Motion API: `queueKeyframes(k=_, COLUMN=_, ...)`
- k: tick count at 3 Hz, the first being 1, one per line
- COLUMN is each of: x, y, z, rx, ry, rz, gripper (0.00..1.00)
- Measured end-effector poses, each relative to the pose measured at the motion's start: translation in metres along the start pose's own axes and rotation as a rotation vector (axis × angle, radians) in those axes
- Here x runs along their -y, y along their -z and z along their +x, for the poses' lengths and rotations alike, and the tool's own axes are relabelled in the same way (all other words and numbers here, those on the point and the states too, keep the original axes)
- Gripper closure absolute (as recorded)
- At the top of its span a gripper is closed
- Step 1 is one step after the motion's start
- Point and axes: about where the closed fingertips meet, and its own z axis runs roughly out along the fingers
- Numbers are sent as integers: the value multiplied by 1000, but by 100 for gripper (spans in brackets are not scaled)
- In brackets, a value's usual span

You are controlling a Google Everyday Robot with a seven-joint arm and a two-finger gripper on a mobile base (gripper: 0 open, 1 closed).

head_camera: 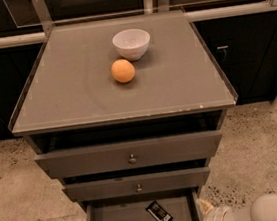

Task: Pick rxbar chocolate from bottom drawer and place on counter

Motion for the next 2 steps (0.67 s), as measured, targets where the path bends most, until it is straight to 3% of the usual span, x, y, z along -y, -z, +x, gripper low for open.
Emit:
queueKeyframes(k=1, x=7, y=-44, z=42, rx=74, ry=-79, rz=30, gripper=0)
queueKeyframes(k=2, x=31, y=-81, z=63, rx=117, ry=-145, rz=21, gripper=0)
